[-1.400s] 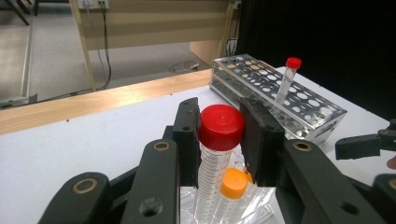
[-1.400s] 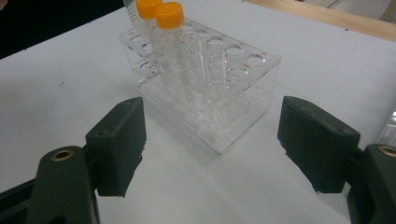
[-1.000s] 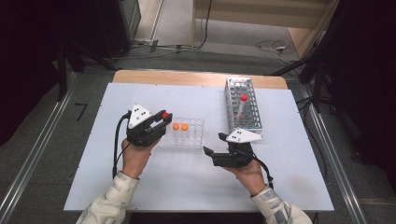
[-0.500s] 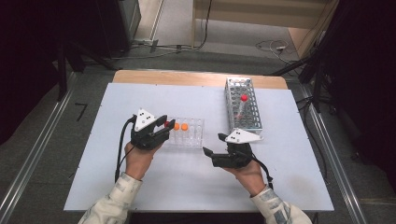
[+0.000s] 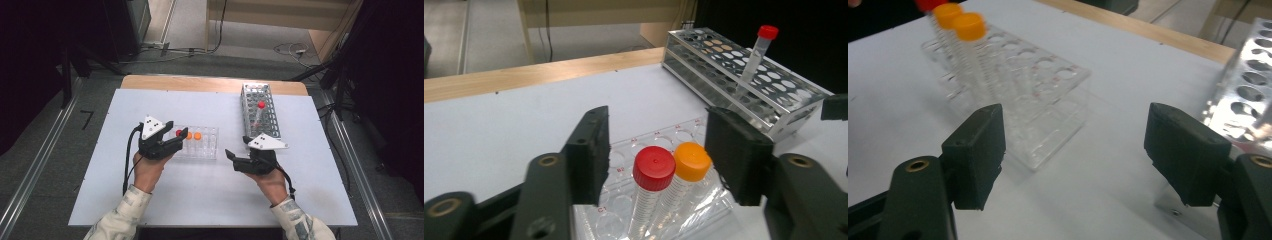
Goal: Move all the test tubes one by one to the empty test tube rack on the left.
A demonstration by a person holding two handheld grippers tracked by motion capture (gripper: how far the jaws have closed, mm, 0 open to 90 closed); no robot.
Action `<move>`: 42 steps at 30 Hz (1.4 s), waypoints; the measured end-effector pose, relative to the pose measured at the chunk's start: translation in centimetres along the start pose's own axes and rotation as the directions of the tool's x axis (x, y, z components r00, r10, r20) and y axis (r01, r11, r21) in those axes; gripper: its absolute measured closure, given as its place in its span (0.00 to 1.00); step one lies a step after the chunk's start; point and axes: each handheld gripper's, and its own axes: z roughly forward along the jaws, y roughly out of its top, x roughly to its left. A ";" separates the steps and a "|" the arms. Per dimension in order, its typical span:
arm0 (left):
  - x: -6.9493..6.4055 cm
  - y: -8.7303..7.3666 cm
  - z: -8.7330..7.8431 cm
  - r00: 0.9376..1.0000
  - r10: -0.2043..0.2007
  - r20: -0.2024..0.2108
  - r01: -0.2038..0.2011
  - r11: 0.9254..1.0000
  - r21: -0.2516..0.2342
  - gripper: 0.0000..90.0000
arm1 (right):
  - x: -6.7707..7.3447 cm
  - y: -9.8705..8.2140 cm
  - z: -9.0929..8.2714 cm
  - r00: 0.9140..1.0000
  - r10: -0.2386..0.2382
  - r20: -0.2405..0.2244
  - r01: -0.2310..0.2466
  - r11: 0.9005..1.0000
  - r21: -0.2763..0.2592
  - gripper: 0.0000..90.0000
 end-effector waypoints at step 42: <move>-0.3 -0.2 0.3 1.000 0.007 0.006 -0.007 1.000 0.003 0.42 | -10.1 2.5 6.4 0.903 0.202 0.380 -0.215 0.977 -0.009 0.78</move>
